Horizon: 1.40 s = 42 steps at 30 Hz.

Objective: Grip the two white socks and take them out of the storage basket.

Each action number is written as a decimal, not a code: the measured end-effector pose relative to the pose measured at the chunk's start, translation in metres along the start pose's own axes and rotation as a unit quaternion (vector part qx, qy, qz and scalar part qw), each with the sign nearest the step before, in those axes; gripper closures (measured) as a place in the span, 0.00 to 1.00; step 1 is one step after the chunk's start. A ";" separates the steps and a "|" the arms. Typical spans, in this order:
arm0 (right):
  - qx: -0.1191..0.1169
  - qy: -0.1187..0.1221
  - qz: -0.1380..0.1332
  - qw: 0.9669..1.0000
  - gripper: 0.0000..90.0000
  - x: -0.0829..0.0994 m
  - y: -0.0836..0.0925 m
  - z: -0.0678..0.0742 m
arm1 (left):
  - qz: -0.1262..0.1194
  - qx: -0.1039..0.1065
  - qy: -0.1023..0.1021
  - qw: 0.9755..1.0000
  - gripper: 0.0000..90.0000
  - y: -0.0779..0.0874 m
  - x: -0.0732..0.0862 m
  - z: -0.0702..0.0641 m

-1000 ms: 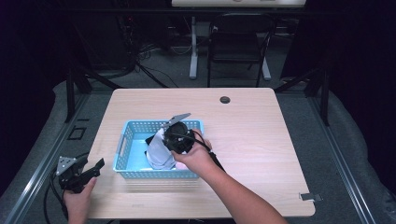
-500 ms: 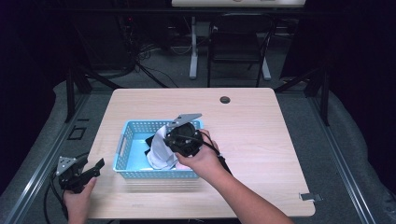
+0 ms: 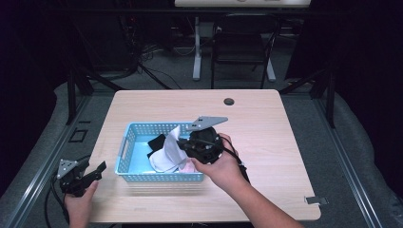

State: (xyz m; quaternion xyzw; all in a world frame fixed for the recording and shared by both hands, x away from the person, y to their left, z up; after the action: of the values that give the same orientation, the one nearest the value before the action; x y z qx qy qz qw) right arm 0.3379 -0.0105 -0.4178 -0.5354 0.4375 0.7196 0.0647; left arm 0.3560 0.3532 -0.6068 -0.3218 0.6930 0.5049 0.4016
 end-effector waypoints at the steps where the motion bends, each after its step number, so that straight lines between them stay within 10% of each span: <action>1: 0.002 -0.001 -0.001 1.000 0.98 0.000 0.003 -0.001 | 0.000 0.000 0.000 1.000 0.31 0.000 0.000 0.000; 42: 0.085 -0.077 0.005 0.993 0.98 0.055 0.060 -0.078 | 0.001 0.000 -0.002 1.000 0.31 0.000 0.001 -0.001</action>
State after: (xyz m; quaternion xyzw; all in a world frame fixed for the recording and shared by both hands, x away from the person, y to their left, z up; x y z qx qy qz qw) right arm 0.3366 -0.1221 -0.4329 -0.4686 0.4934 0.7194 0.1394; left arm 0.3556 0.3526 -0.6072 -0.3203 0.6924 0.5059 0.4026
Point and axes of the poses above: each handheld gripper's, and its own axes: y roughly backward along the jaws, x roughly out of its underside, z roughly to its left, the point moved 7 cm from there along -y, roughly forward along the jaws, and after that the axes turned 5 degrees about x, right-handed, at the moved point
